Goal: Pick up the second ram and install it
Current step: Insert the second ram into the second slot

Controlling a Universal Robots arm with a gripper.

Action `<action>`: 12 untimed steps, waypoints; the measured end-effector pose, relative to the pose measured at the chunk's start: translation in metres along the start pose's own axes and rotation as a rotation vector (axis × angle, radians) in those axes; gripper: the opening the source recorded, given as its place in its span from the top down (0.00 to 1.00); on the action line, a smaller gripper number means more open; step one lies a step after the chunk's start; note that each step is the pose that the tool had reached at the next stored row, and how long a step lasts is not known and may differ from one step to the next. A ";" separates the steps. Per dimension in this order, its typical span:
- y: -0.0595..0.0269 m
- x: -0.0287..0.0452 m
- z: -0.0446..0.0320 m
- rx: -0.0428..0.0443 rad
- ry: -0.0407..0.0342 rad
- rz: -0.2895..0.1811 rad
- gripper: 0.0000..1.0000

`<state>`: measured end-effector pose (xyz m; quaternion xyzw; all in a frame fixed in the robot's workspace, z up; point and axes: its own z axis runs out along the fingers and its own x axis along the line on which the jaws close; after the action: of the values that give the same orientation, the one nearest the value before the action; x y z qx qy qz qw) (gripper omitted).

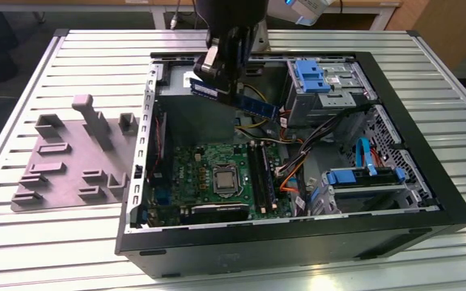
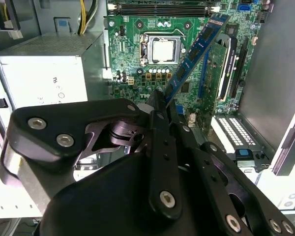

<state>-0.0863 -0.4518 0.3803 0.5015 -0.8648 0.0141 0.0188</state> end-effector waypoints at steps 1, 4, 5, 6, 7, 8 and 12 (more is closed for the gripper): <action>0.0000 0.0000 0.0000 0.0000 0.0000 0.000 0.86; 0.0000 0.0000 0.0005 -0.0011 0.0000 0.023 0.86; 0.0000 -0.0001 0.0008 -0.0019 0.0000 0.040 0.86; 0.0000 -0.0001 0.0011 -0.0027 0.0002 0.057 0.86; 0.0000 -0.0001 0.0014 -0.0035 0.0004 0.075 0.86; 0.0000 -0.0001 0.0017 -0.0043 0.0005 0.092 0.86; 0.0000 -0.0001 0.0026 -0.0077 0.0009 0.166 0.86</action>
<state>-0.0863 -0.4518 0.3776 0.4282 -0.9034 0.0125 0.0199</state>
